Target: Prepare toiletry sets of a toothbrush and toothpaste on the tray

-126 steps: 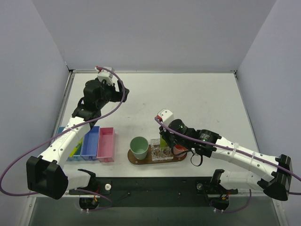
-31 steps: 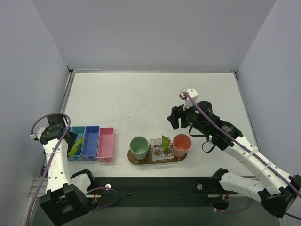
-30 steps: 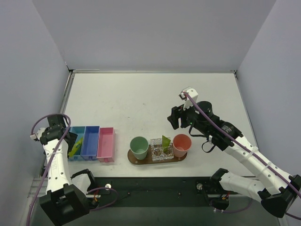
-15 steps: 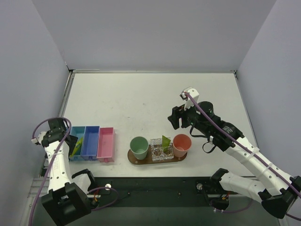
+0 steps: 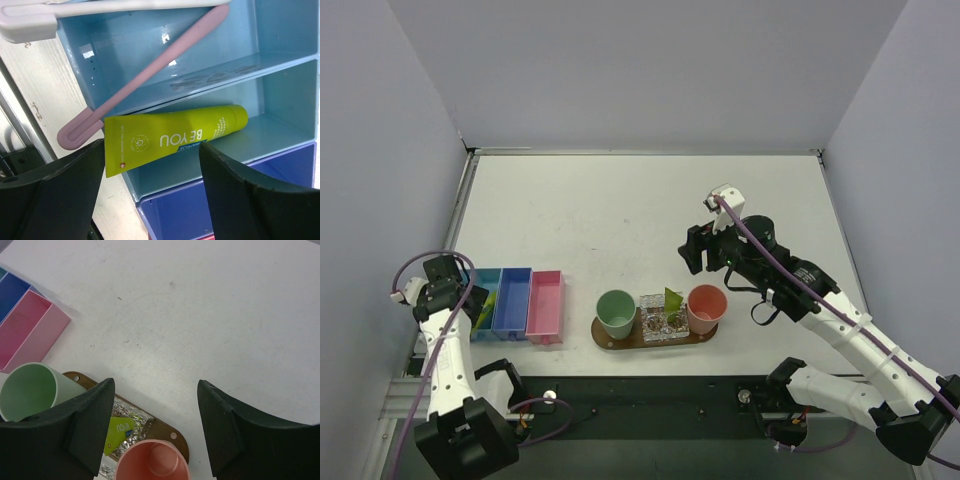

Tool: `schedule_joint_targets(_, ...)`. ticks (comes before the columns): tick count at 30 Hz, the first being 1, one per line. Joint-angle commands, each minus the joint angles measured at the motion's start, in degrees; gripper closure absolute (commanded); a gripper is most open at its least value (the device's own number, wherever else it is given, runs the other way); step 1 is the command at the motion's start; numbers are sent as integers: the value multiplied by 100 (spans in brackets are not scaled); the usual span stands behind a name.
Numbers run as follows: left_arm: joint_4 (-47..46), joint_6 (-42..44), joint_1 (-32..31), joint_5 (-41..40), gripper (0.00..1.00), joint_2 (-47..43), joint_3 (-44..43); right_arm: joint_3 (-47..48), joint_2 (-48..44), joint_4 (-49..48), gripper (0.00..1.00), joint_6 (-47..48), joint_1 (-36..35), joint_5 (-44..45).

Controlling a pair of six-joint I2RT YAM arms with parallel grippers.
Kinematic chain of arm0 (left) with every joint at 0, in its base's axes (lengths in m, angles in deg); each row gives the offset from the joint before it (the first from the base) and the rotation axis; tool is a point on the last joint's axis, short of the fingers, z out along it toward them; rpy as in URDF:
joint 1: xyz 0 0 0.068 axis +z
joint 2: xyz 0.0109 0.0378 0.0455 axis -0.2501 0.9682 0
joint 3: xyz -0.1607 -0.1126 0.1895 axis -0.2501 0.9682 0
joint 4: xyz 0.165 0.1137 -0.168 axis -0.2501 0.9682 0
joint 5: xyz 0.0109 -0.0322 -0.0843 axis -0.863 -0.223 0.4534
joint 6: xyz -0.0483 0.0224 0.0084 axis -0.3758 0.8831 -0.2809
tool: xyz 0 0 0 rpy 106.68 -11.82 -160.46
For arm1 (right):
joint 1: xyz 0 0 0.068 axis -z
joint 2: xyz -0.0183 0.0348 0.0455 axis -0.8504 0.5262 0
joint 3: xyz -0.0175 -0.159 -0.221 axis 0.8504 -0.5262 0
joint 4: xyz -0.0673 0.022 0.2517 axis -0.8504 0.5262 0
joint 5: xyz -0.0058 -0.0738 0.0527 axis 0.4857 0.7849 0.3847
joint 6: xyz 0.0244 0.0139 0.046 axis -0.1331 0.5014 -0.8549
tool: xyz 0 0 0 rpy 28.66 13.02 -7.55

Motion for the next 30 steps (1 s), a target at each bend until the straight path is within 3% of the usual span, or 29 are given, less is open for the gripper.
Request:
schedule_joint_targets(1,-444,225,40,218,16,-301,9,-64,-156,-268,38,-62,44,88)
schedule_joint_targets(14,-602,340,40,341,28,-794,44,-134,-218,-268,39,-176,44,70)
schedule_joint_targets(20,-733,348,40,455,28,-750,132,-152,-227,-268,39,-176,44,79)
schedule_joint_targets(27,-997,1119,31,551,28,-732,-122,-38,-192,-233,39,-185,44,87)
schedule_joint_targets(30,-1190,1664,32,867,20,-636,-306,-11,-288,-233,40,-203,44,140)
